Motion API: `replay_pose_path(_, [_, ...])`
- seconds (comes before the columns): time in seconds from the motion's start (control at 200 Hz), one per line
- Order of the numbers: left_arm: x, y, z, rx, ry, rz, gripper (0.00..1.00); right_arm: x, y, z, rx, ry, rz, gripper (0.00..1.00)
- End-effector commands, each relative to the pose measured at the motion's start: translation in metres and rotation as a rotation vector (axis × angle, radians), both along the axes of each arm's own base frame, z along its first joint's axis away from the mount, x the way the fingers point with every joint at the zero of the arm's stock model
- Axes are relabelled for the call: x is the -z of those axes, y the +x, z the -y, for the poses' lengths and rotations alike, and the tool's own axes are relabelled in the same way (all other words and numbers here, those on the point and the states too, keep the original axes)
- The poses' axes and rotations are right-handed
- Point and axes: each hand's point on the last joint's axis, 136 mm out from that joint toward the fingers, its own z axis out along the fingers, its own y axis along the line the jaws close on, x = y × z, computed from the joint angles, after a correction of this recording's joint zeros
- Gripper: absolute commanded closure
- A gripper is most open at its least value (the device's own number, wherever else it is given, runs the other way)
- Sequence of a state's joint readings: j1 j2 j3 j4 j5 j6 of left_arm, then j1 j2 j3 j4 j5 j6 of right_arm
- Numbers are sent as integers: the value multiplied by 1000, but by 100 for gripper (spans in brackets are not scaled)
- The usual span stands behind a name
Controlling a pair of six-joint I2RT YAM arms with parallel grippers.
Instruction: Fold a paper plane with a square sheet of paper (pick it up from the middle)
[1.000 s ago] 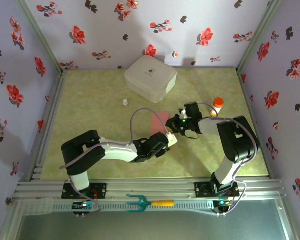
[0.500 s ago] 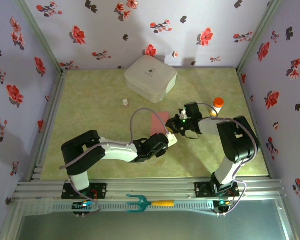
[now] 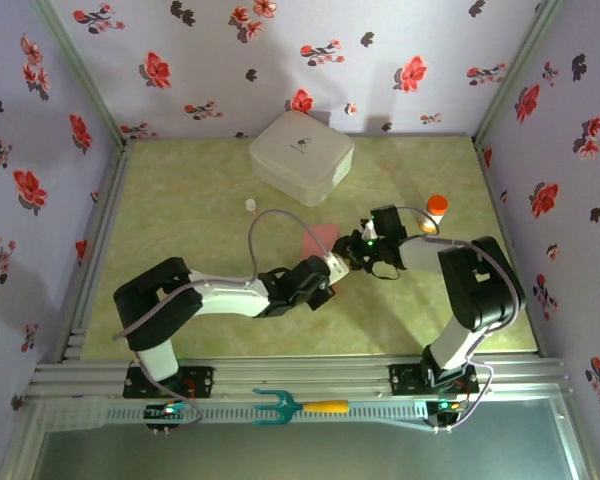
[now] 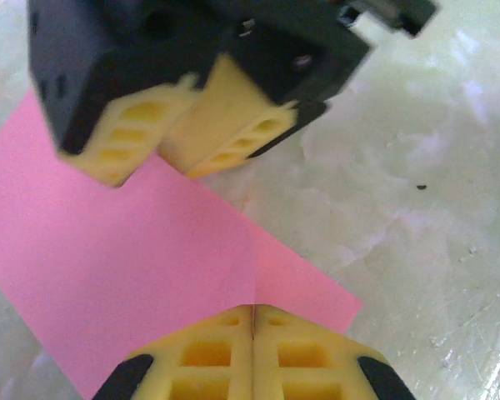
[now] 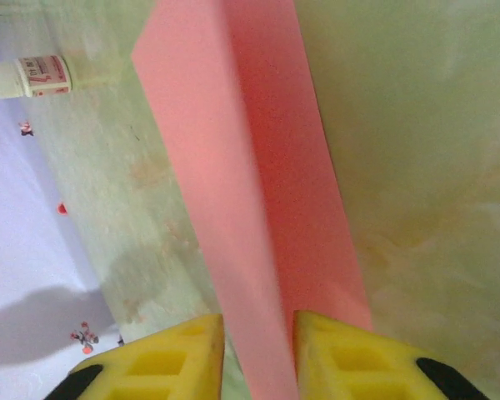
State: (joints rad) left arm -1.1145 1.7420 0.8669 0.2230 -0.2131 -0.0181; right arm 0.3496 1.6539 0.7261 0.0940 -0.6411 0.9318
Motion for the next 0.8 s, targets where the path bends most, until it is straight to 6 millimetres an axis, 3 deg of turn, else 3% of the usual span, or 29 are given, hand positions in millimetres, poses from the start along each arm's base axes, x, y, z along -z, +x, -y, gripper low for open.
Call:
replay_pose_path(0.0, [-17,-3,5,-7,-153,-178,100,-3,-6,23,32,-97,26,66])
replay_pose_path(0.15, [-22,-1,10,22,-266,-362,100,-9,-16,48,68,-201,38,62])
replay_pose_path(0.3, [-23,4,9,13,-305,-436,100,-19,-27,56,79,-211,50,66])
replay_pose_path(0.45, [-26,9,7,-10,-342,-460,100,-21,-40,38,36,-101,31,81])
replay_pose_path(0.68, [-25,18,2,-53,-358,-481,100,-1,-59,11,-51,-84,-15,99])
replay_pose_path(0.795, [-25,18,1,-63,-362,-488,100,4,-60,0,-63,-75,-22,100])
